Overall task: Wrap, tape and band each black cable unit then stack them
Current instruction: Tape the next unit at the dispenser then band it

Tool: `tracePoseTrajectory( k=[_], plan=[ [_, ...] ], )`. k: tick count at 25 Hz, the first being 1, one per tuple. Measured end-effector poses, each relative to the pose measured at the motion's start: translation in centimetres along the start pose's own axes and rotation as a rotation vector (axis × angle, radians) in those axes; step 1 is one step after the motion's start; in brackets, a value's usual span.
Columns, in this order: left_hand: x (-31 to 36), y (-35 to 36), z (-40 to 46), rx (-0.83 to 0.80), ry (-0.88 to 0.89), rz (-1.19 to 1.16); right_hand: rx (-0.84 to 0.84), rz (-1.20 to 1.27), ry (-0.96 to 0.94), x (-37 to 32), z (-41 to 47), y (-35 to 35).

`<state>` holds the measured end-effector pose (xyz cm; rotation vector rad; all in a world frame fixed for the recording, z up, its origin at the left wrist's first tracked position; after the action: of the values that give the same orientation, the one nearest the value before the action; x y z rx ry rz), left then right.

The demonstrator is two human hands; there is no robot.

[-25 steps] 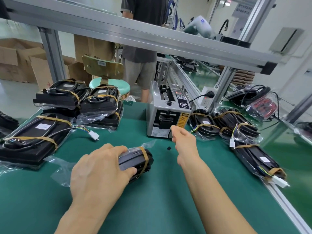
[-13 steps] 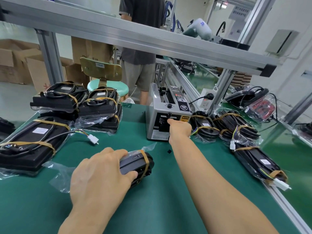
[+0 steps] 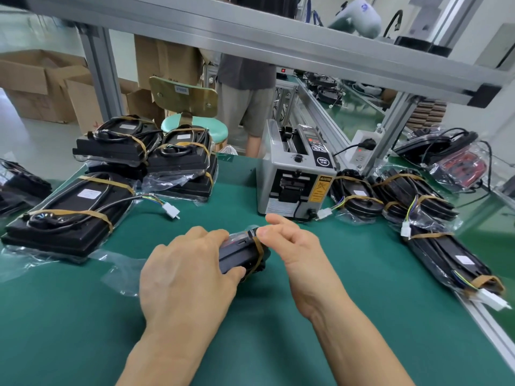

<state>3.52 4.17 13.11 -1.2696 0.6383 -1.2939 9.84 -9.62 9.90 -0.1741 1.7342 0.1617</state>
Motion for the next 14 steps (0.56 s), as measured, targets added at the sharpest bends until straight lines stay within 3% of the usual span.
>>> tracePoseTrajectory(
  k=[4,14],
  plan=[
    [0.24,-0.13,-0.45,0.082,0.039,-0.050,0.015,-0.034,-0.008,0.74,0.14,0.66],
    [0.31,0.43,-0.58,0.101,0.085,-0.022,0.099,-0.160,-0.059,0.28,-0.35,0.93]
  ],
)
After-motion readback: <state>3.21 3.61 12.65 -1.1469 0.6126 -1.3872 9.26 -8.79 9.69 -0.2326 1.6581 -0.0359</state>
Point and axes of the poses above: each hand's wrist, its own z-axis towards the middle knuckle, its own y-axis out of the palm, x = y × z, the point moved 6 cm from there along z, towards the middle knuckle, and after that the axes turned 4 degrees about y, right-handed, at the moved point
